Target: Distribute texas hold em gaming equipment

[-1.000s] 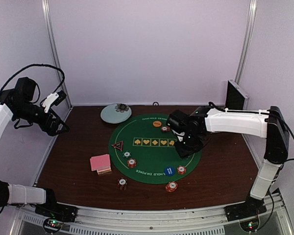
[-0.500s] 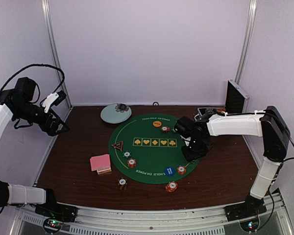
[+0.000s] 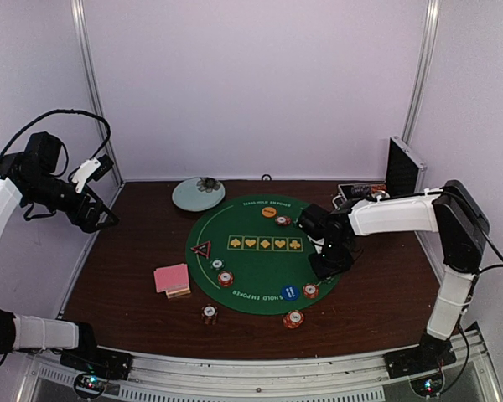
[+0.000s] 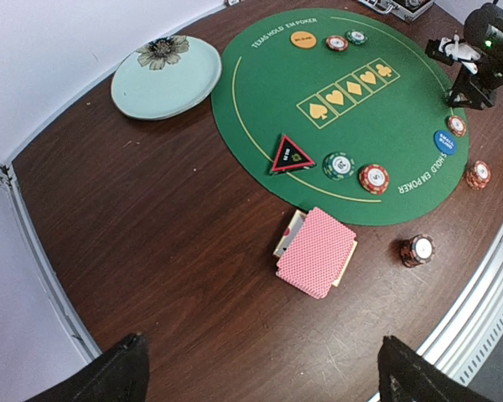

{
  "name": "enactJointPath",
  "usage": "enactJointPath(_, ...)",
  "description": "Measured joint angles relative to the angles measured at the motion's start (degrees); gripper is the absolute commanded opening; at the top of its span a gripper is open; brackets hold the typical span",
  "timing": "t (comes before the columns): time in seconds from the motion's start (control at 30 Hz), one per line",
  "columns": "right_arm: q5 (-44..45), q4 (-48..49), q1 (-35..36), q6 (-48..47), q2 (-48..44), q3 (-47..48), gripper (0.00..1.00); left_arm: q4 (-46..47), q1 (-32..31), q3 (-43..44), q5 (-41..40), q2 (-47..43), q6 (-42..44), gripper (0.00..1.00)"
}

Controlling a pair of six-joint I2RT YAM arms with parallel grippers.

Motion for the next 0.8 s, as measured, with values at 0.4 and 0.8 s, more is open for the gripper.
enactJointPath(0.4,0.83,-3.17,0.35,-0.04,-0.98,2.16,0.68,0.0,0.0,0.0,-0.13,0.0,0.17,0.98)
enactJointPath(0.8,2.75,-10.4,20.92,-0.24,2.1,30.01,0.79,-0.09,0.0,0.0,-0.35,-0.09,0.2,0.98)
